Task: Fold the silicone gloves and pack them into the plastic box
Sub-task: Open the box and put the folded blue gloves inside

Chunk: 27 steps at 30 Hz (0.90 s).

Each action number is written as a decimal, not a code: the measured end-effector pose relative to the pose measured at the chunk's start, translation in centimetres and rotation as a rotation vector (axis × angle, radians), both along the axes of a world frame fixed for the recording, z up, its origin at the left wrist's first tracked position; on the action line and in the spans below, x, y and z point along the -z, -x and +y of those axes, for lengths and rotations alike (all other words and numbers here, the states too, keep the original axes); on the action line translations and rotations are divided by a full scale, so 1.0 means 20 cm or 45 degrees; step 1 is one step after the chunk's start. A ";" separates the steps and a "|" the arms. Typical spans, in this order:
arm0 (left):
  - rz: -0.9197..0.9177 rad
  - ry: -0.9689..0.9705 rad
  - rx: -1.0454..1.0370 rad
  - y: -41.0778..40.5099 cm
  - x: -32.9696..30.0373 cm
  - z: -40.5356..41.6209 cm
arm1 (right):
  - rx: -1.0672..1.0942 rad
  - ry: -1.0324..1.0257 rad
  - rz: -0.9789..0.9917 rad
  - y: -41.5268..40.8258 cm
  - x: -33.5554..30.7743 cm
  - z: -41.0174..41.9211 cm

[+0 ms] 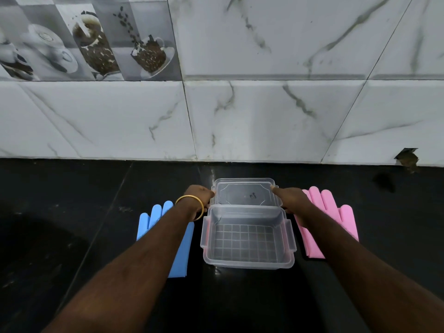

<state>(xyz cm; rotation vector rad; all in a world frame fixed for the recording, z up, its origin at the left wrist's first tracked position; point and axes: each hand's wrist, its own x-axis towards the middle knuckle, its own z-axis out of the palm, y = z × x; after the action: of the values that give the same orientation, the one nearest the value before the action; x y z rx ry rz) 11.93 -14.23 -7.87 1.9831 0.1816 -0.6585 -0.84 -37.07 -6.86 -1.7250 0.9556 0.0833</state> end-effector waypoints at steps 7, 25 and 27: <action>-0.039 -0.131 0.125 0.02 0.00 0.01 | -0.113 0.110 0.136 0.01 -0.01 0.03; -0.365 -0.868 1.262 0.29 -0.13 0.70 | -0.192 0.510 -0.120 0.09 -0.32 0.40; -0.365 -0.916 1.312 0.32 -0.10 0.76 | -0.216 0.707 -0.146 0.09 -0.36 0.49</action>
<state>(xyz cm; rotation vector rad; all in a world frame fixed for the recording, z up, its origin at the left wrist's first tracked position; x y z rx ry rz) 5.44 1.06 -5.79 2.8055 -0.9688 -1.0111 -2.56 -27.32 0.37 -2.2926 0.7880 -0.1863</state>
